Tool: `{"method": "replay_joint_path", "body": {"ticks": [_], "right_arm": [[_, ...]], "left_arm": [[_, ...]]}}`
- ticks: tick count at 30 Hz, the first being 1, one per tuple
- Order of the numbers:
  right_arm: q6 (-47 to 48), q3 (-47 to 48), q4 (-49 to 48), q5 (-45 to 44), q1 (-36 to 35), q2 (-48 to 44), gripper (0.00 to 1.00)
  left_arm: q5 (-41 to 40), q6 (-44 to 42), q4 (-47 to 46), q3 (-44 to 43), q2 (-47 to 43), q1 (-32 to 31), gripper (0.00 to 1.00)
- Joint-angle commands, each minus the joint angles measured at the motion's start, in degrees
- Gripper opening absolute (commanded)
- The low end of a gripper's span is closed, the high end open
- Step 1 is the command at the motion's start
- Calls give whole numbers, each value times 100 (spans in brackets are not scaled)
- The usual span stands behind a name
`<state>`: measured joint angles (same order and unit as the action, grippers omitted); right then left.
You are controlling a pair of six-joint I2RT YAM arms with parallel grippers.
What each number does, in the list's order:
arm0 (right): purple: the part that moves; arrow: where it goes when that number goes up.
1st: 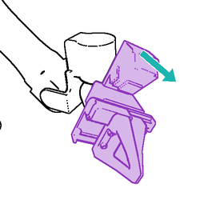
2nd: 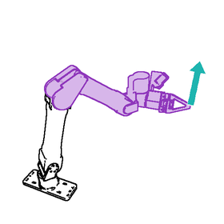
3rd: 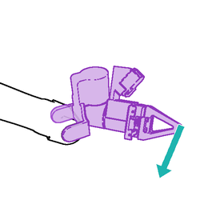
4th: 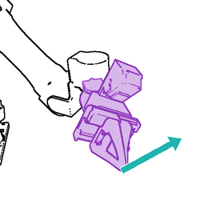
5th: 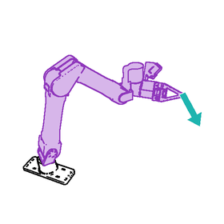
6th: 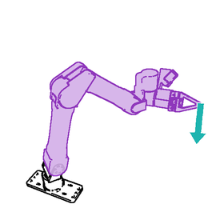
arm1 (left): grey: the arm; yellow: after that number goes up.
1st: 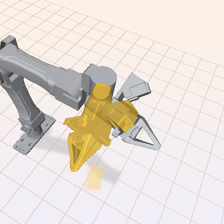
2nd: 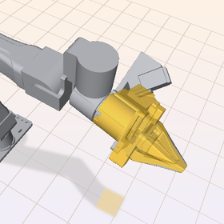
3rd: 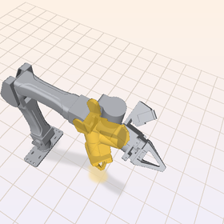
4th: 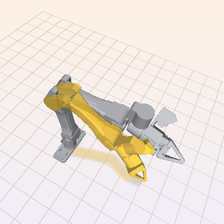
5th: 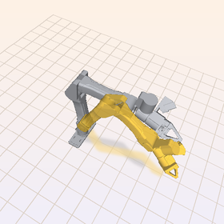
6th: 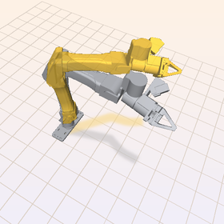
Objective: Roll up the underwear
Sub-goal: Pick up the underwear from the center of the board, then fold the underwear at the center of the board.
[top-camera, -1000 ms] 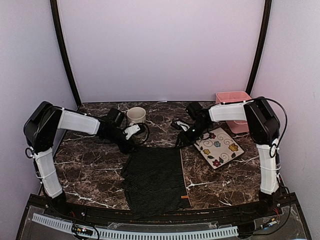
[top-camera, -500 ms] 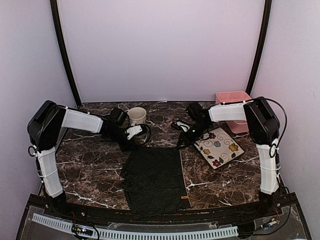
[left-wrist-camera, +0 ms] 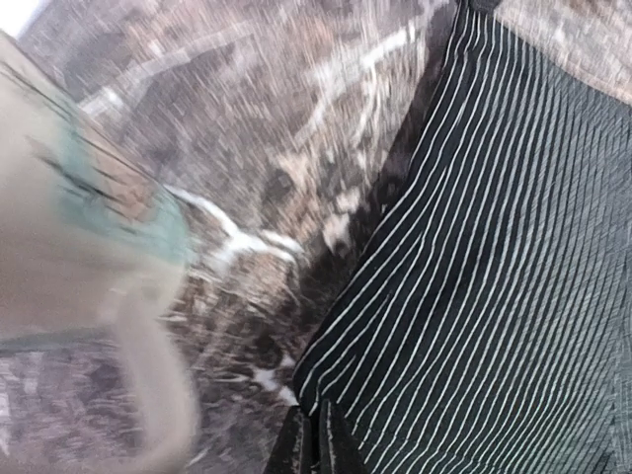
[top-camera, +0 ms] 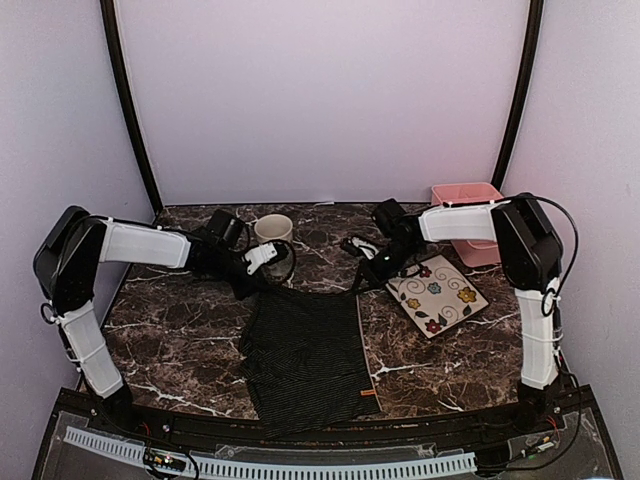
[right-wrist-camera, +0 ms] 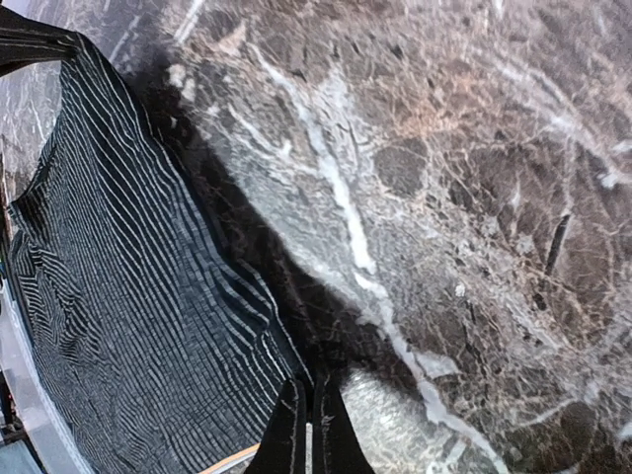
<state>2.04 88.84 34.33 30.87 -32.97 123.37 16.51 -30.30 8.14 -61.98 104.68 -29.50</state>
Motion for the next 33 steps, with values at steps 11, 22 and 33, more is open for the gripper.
{"method": "replay_joint_path", "body": {"ticks": [11, 22, 33], "right_arm": [[59, -626, -320, 89, -224, -1411, 0], [-139, -1850, -390, 175, -930, -1468, 0], [-584, -1494, -584, -243, -596, -591, 0]], "left_arm": [[123, -574, 313, 573, -1648, -306, 0], [474, -441, 1548, 1131, -1726, -1044, 0], [-874, 40, 975, 780, -362, -826, 0]]}}
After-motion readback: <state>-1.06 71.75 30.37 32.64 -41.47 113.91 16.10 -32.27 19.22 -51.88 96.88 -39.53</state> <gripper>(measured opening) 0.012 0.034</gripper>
